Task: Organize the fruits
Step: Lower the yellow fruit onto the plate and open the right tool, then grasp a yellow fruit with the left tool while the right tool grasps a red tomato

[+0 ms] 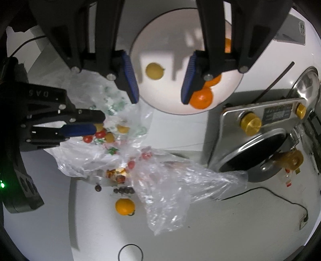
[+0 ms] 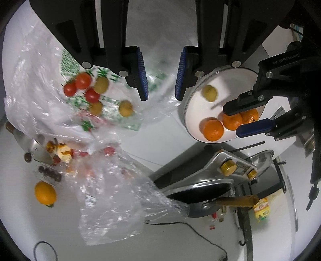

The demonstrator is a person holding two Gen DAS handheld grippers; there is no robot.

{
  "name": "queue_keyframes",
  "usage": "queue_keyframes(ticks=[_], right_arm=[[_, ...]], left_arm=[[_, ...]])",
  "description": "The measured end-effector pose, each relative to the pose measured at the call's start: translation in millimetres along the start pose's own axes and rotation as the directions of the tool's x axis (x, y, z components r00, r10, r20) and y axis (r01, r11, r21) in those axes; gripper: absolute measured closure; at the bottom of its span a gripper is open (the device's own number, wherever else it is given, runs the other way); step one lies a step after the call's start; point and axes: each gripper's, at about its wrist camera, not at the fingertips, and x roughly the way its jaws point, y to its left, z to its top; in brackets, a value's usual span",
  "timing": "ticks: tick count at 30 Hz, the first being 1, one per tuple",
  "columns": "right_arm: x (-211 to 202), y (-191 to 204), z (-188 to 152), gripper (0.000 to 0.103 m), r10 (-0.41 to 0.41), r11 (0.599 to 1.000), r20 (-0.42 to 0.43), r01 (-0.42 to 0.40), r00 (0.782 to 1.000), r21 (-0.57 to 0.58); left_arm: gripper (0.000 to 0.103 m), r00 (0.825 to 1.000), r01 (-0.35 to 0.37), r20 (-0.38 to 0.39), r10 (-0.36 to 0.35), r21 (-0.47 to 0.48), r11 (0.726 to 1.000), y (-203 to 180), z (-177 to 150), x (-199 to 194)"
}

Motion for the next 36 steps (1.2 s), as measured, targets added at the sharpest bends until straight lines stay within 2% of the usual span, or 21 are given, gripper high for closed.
queue_keyframes(ticks=[19, 36], right_arm=[[-36, -78, -33, 0.073, -0.056, 0.994, 0.027, 0.054, 0.998, 0.096], [-29, -134, -39, 0.073, -0.062, 0.987, 0.017, 0.059, 0.998, 0.149]], left_arm=[[0.058, 0.998, 0.047, -0.040, -0.044, 0.077, 0.996, -76, 20, 24], [0.058, 0.985, 0.127, -0.127, -0.116, 0.079, 0.989, -113, 42, 76]])
